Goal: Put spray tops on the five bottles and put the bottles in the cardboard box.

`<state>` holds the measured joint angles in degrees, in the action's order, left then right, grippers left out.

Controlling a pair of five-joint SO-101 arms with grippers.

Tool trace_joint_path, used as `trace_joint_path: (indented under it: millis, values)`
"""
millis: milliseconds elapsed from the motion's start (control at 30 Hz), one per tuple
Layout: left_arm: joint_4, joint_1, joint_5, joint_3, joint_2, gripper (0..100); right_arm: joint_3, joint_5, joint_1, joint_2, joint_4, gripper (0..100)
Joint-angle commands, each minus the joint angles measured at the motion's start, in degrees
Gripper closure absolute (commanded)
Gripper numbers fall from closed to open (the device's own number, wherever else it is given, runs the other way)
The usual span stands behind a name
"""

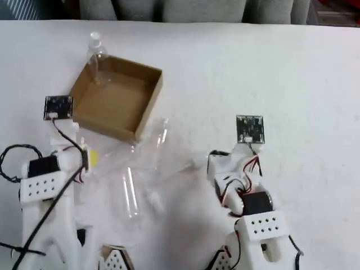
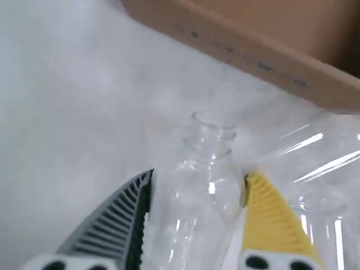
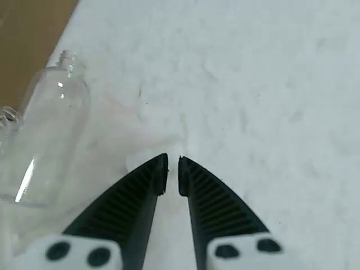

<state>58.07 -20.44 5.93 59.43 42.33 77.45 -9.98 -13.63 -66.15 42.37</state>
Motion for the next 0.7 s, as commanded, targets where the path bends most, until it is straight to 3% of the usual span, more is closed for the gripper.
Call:
trace_joint_path:
  millis: [0,367,500,667]
  values:
    - [-2.1,1.4,-0.7,0.2,3.7,89,-5.6,-0.9,-2.0,3.6,-0.2,97.7]
    - [-2.1,3.0,-0.4,0.1,2.3,89,-21.8,-12.4,-6.8,35.7,0.0,94.9]
    - [-2.1,3.1,-0.4,0.1,2.5,89,-22.6,-14.0,-7.3,39.2,-0.1,83.1]
    - [-2.0,5.4,1.2,0.1,2.4,89,-23.3,-16.5,-8.6,39.7,-1.0,85.4]
